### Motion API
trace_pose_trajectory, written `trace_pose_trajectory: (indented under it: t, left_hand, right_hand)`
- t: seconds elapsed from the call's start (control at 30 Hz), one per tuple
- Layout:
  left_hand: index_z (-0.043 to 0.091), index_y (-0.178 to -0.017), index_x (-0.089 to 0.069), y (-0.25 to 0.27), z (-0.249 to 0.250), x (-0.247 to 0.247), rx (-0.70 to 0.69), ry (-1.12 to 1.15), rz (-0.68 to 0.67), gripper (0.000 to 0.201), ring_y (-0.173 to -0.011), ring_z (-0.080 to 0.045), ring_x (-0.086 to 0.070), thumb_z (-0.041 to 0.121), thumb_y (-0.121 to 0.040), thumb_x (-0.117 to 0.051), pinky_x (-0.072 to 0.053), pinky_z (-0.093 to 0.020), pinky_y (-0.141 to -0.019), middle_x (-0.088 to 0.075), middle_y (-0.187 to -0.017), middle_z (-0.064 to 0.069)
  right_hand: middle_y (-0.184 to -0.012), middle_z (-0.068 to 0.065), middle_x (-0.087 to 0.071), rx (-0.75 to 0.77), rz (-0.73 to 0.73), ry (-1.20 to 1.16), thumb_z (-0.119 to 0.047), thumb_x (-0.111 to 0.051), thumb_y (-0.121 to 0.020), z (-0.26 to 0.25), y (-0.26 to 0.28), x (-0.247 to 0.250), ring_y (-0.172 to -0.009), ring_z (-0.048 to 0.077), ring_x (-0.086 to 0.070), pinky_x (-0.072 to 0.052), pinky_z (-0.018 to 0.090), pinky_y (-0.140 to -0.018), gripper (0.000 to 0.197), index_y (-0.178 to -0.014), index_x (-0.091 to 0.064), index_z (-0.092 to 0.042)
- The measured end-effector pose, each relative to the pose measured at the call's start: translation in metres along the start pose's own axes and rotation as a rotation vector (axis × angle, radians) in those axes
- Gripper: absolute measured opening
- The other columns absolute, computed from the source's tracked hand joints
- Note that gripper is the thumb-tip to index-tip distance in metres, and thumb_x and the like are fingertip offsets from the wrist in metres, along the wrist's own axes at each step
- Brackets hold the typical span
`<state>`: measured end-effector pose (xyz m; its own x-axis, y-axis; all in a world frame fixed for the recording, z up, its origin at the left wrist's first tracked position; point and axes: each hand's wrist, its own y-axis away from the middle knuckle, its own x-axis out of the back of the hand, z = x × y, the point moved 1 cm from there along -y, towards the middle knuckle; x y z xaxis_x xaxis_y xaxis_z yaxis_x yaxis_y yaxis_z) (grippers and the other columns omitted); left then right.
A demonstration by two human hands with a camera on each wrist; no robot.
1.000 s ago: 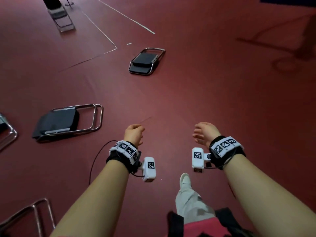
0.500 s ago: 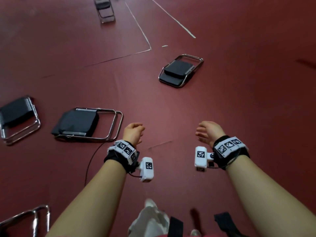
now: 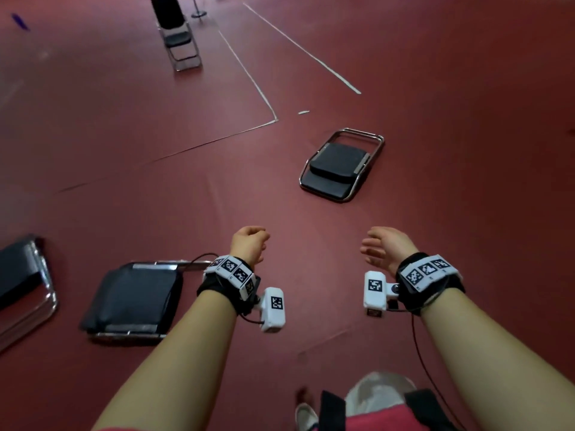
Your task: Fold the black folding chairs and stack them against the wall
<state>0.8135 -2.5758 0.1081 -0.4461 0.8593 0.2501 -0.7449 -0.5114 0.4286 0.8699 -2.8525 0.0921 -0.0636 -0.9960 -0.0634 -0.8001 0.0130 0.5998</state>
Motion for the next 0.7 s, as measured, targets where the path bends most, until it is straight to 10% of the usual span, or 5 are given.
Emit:
trace_pose_trajectory:
  t: [0.7]
  left_hand:
    - [0.018, -0.095, -0.063, -0.477, 0.269, -0.124, -0.010, -0.052, -0.034, 0.011, -0.075, -0.018, -0.053, 0.008, -0.094, -0.058, -0.040, -0.027, -0.065, -0.057, -0.079, -0.001]
  right_hand:
    - [-0.085, 0.006, -0.059, -0.075, -0.008, -0.001, -0.018, -0.048, -0.099, -0.304, -0.443, -0.184, -0.068, 0.019, -0.056, -0.044, 0.031, -0.062, 0.012, -0.088, -0.053, -0.016]
